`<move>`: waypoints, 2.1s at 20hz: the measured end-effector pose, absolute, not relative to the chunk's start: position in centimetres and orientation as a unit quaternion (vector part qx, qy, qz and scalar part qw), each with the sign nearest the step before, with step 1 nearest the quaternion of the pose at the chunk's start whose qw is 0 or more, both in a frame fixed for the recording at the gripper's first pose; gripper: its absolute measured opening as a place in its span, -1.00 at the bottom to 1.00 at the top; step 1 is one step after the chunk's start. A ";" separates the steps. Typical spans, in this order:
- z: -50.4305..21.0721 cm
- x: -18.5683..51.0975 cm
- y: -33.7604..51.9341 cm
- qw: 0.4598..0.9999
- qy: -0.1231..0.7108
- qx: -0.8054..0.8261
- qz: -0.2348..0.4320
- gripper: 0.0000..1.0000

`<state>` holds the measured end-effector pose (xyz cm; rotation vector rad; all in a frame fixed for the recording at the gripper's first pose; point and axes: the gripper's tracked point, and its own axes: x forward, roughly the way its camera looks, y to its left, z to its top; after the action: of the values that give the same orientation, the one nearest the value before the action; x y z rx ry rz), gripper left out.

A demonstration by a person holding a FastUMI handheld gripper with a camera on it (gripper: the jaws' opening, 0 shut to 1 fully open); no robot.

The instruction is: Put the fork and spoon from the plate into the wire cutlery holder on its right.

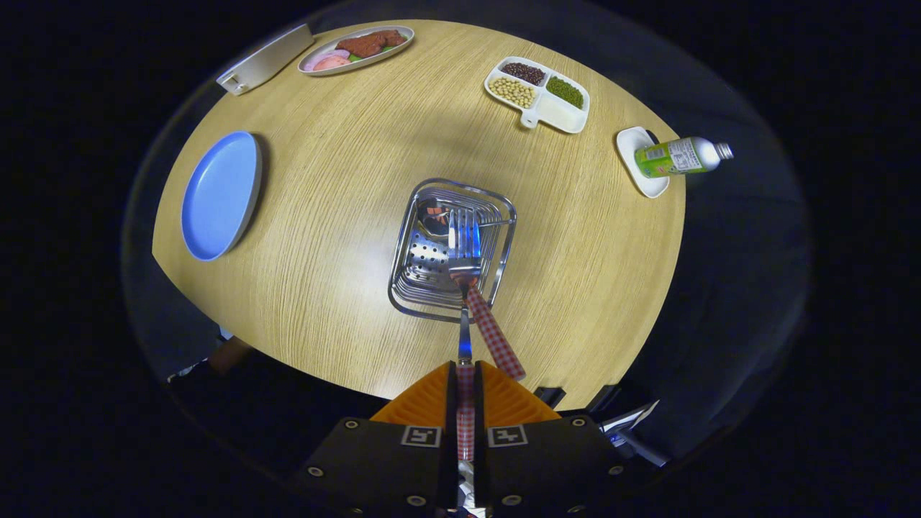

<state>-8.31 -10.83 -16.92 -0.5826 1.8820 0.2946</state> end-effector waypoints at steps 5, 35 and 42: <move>-16.5 -7.9 -10.8 0.519 0.790 -0.293 0.144 -0.82; -18.2 -6.1 -7.9 0.422 0.826 -0.323 0.189 -0.54; -17.0 0.4 -5.8 0.635 0.731 -0.208 0.136 -0.26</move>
<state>0.40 -5.77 -17.01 -0.4757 1.6714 0.3098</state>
